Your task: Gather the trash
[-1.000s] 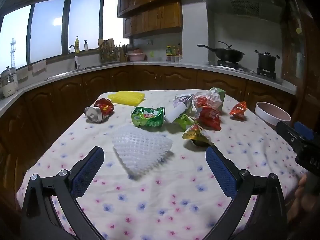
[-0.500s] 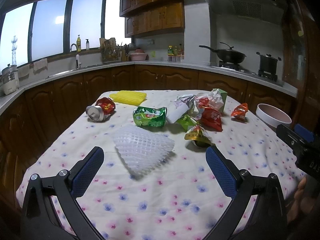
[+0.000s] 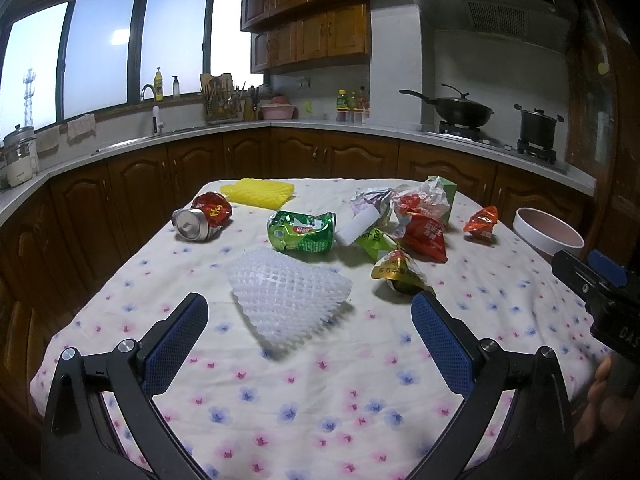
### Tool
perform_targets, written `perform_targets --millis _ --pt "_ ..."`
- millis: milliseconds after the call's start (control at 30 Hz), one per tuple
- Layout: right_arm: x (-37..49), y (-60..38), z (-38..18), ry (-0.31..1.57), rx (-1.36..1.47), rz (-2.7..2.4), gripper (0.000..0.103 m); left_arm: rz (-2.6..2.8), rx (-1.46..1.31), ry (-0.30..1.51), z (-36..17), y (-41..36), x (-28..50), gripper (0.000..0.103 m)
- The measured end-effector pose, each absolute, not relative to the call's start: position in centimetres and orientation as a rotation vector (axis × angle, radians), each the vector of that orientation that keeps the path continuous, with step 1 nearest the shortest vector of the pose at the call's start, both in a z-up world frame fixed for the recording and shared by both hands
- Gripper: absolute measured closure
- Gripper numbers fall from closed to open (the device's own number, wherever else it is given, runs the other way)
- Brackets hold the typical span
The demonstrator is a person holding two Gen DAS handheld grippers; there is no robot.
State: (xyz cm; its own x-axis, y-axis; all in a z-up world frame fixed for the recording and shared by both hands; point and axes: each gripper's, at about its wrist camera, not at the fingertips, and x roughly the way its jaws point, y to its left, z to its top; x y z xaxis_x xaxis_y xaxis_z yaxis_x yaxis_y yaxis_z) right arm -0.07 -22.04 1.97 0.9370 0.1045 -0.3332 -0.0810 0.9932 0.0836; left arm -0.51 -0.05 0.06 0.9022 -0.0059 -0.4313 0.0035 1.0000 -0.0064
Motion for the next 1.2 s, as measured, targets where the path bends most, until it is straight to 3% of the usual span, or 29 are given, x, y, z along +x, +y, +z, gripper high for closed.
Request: perform_targets --millis 1200 --pt "1.0 -22.0 1.7 0.378 0.086 0.106 0.000 -0.018 -0.038 0.488 -0.6 0.4 0.9 0.000"
